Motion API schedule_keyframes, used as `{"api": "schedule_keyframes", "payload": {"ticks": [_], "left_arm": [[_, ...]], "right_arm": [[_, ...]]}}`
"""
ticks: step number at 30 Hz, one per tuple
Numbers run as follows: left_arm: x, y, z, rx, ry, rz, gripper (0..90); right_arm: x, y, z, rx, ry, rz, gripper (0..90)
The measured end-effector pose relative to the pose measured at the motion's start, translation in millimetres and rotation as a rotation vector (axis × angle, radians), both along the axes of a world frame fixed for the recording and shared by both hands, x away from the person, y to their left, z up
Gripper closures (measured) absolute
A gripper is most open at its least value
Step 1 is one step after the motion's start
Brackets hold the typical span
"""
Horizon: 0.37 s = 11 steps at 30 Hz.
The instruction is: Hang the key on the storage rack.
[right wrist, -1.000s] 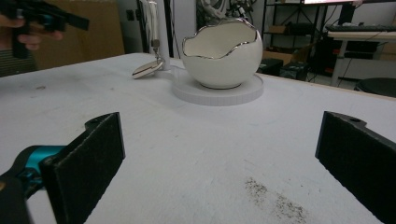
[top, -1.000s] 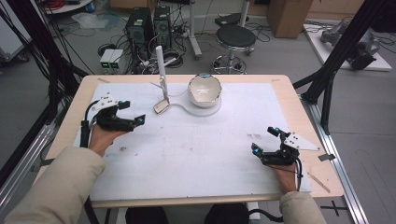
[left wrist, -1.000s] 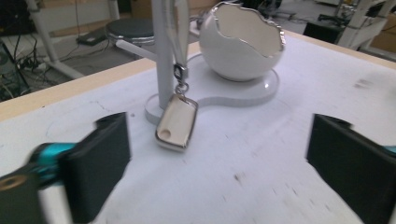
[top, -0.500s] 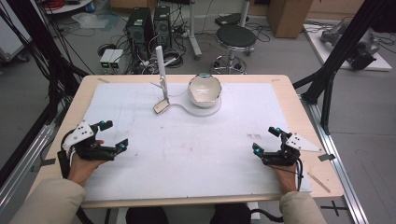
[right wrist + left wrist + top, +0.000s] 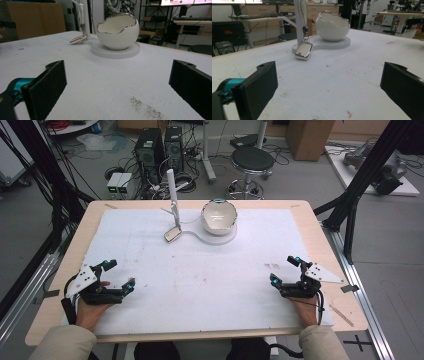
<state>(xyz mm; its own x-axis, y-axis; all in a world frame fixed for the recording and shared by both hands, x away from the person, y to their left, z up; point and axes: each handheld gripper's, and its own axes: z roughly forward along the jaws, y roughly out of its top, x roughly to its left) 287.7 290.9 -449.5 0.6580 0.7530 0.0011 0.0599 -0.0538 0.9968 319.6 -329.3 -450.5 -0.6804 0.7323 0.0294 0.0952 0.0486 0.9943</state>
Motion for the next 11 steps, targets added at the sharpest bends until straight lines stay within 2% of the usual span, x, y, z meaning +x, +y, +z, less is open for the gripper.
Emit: {"api": "schedule_keyframes", "payload": {"ticks": [2, 3, 6, 8, 11], "left_arm": [[-1.2, 1.0, -1.0, -0.02, -0.009, 0.004, 1.7], [-2.1, 1.3, -1.3, -0.022, -0.018, 0.003, 1.7], [-4.7, 1.8, -2.5, -0.031, -0.046, 0.017, 1.7], [-5.4, 3.4, -2.9, -0.048, -0.051, 0.023, 1.7], [-5.6, 3.5, -3.0, -0.05, -0.05, 0.036, 1.7]], "right_arm": [[0.0, 0.1, 0.1, -0.002, -0.001, -0.004, 0.5], [-0.8, 0.5, 0.0, 0.002, 0.012, -0.003, 0.5], [-0.1, -0.1, 0.0, 0.001, 0.003, -0.003, 0.5], [-0.9, 0.4, 0.0, 0.0, 0.011, -0.003, 0.5], [-0.9, 0.6, 0.0, -0.004, 0.007, -0.008, 0.5]]}}
